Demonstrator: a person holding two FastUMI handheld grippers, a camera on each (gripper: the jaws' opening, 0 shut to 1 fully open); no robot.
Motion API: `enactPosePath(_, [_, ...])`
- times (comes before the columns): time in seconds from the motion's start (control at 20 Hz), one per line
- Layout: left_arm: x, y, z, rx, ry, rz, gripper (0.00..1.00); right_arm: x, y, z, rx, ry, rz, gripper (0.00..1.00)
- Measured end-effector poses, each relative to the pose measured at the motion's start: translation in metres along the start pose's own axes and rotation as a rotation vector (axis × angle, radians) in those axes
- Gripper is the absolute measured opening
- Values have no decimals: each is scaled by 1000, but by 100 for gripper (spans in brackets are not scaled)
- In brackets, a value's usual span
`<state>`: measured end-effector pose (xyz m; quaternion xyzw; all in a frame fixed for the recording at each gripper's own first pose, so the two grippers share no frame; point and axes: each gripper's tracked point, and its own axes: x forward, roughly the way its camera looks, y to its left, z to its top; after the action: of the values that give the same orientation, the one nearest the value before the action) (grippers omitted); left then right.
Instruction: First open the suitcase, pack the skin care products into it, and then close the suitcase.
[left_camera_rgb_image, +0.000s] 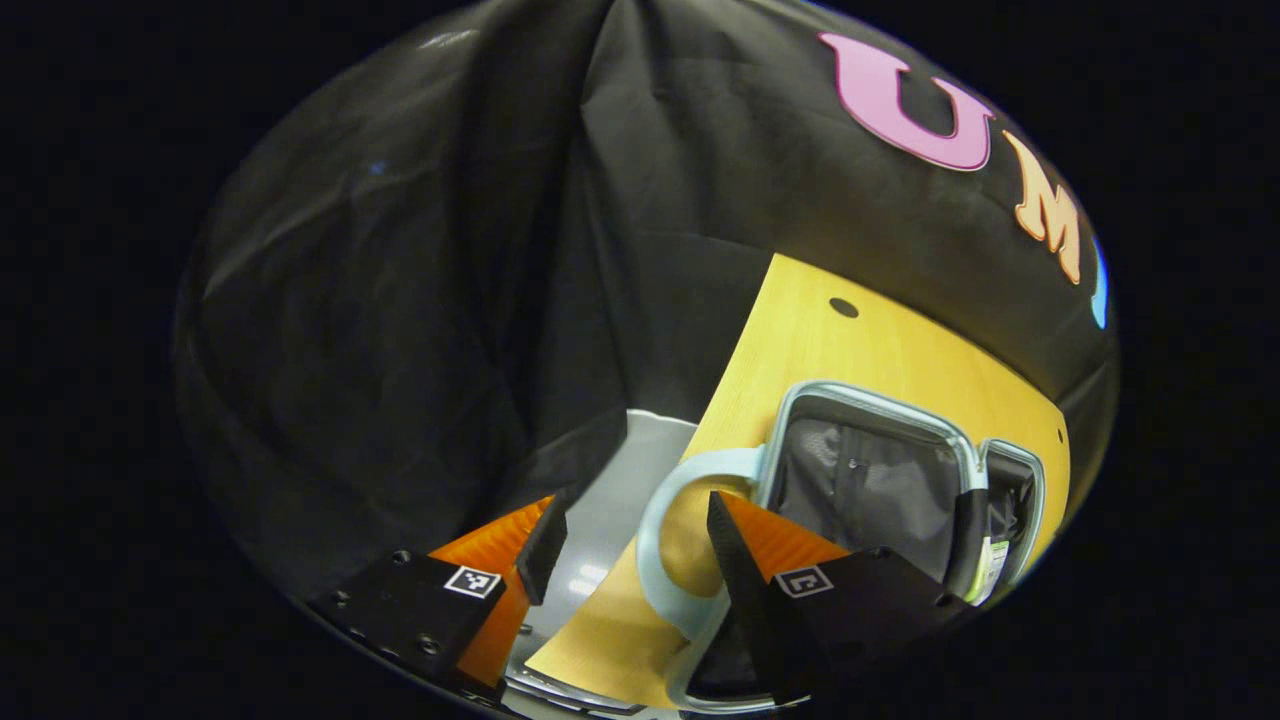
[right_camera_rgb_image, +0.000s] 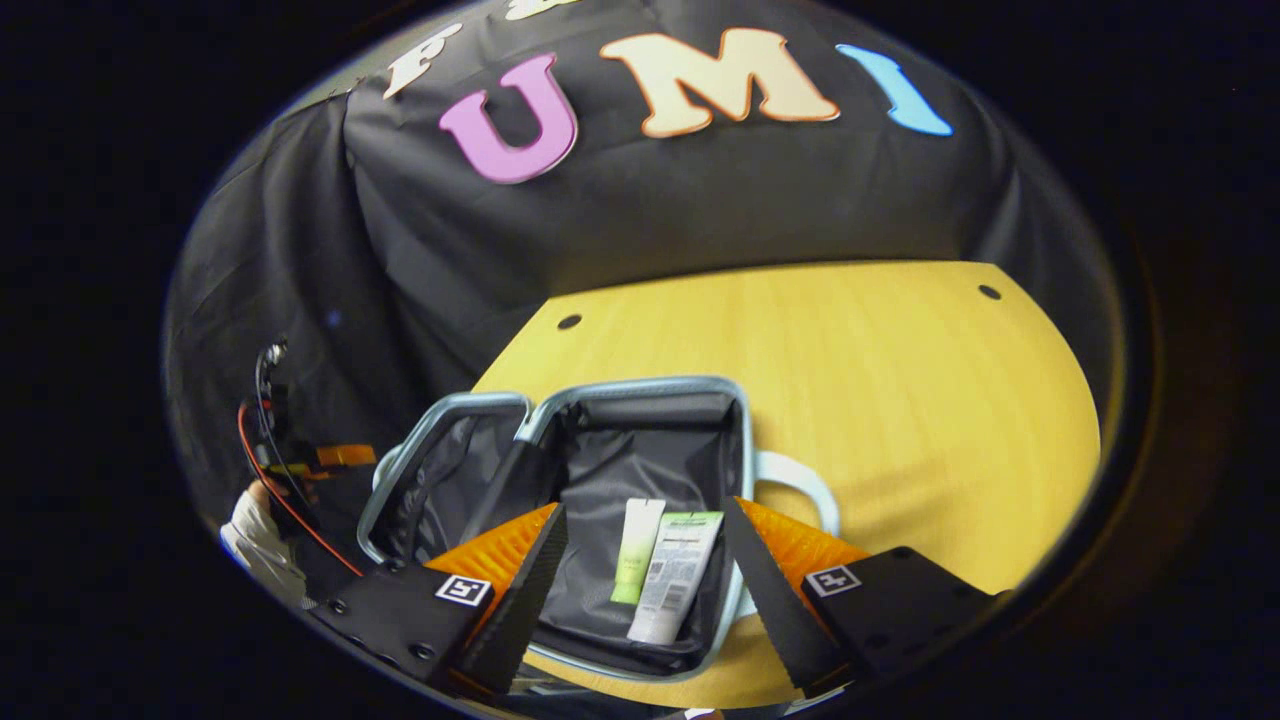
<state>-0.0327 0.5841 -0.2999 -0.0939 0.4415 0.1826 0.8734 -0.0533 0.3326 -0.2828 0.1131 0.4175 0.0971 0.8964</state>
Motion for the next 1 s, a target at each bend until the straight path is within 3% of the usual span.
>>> enactPosePath(0.1, [13, -1, -9, -1, 37, -18, 79, -9, -11, 17, 0, -43, -24, 98])
enactPosePath(0.2, [26, 6, -13, 5, 61, -7, 67, -16, -22, 30, -20, -80, -40, 98])
enactPosePath(0.3, [37, -6, -24, -7, 115, -64, 47, -23, -34, 41, -32, -108, -61, 98])
enactPosePath(0.4, [41, -4, -32, -6, 169, -62, 12, -32, -43, 50, -34, -142, -77, 98])
enactPosePath(0.45, [39, -4, -26, -4, 156, -63, 8, -32, -48, 50, -38, -155, -87, 98])
enactPosePath(0.55, [26, -14, -14, 11, 105, -61, 1, -38, -53, 51, -53, -167, -90, 98])
enactPosePath(0.75, [-31, -30, 37, 152, -69, -59, 0, -48, -52, 68, -106, -235, -76, 98])
enactPosePath(0.8, [-67, -86, 12, 153, -113, -67, 0, -48, -53, 72, -126, -255, -80, 98])
enactPosePath(1.0, [-133, -142, 53, 210, -257, -100, 0, -52, -42, 80, -168, -302, -8, 98])
